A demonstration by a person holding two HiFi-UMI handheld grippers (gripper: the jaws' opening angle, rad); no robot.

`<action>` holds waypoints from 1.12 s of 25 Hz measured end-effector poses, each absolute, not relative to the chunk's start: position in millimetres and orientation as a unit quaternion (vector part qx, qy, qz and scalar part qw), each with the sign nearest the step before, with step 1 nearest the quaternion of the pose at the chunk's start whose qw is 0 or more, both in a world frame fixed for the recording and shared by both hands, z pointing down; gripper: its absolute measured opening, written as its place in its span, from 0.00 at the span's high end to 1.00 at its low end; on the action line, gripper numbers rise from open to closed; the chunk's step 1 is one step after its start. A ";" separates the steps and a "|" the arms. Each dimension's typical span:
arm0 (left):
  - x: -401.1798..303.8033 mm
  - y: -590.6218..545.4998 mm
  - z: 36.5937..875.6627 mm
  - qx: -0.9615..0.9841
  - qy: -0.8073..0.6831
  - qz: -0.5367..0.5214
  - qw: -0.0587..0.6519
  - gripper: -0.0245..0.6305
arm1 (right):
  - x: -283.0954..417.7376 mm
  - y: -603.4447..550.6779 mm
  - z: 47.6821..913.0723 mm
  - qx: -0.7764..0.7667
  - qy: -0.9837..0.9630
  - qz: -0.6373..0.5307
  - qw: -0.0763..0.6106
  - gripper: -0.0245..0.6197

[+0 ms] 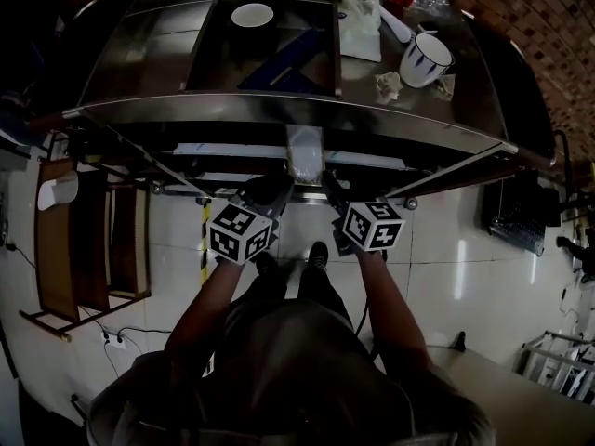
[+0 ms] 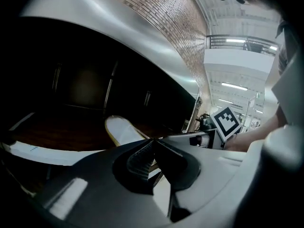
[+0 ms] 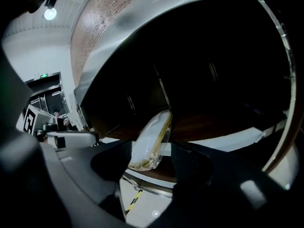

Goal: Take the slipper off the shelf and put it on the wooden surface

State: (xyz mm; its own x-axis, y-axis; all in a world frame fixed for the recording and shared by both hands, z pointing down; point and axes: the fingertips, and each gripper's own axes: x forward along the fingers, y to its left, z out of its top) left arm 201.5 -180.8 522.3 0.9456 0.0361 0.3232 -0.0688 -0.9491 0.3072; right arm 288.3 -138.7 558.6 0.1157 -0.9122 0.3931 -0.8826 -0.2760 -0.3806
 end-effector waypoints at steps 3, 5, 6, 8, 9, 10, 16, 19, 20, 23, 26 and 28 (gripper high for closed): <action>199.5 -175.4 529.6 0.971 -0.007 0.170 0.166 0.96 | 287.1 -148.2 573.0 -0.743 0.589 -0.313 0.053 0.54; 195.1 -172.9 534.0 0.970 -0.009 0.172 0.171 0.96 | 286.6 -156.9 584.8 -0.740 0.579 -0.336 0.068 0.53; 192.2 -172.0 535.8 0.969 -0.011 0.173 0.174 0.96 | 286.5 -160.9 590.9 -0.739 0.575 -0.345 0.072 0.53; 186.5 -170.8 537.8 0.968 -0.016 0.175 0.178 0.96 | 287.7 -167.2 601.3 -0.735 0.571 -0.357 0.074 0.54; 183.9 -170.3 538.1 0.968 -0.019 0.176 0.180 0.96 | 288.9 -169.6 605.0 -0.734 0.570 -0.362 0.075 0.54; 181.2 -170.3 538.4 0.967 -0.022 0.177 0.182 0.96 | 289.9 -171.7 607.5 -0.732 0.570 -0.367 0.075 0.54; 162.9 -180.1 541.7 0.964 -0.044 0.181 0.189 0.96 | 270.5 -189.3 607.5 -0.702 0.599 -0.378 0.068 0.71; 156.2 -188.0 538.9 0.964 -0.055 0.176 0.189 0.96 | 261.5 -193.3 597.2 -0.684 0.625 -0.369 0.065 0.78; 153.7 -191.1 538.3 0.964 -0.059 0.175 0.189 0.96 | 259.4 -193.5 593.1 -0.682 0.631 -0.364 0.062 0.80; 146.8 -198.3 538.8 0.964 -0.067 0.171 0.193 0.96 | 252.5 -190.7 580.9 -0.677 0.645 -0.349 0.054 0.85; 142.8 -202.2 538.2 0.964 -0.068 0.165 0.197 0.96 | 243.0 -186.5 568.6 -0.668 0.661 -0.337 0.045 0.87; 138.9 -205.1 536.1 0.965 -0.070 0.161 0.196 0.96 | 235.0 -184.6 561.7 -0.660 0.674 -0.330 0.038 0.88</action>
State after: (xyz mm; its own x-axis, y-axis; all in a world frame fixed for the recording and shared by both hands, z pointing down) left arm 138.9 -205.1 536.1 0.9383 -0.0721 0.3383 -0.1983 -0.9135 0.3552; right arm 235.0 -184.6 561.7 -0.1248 -0.9145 0.3850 -0.8649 -0.0898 -0.4938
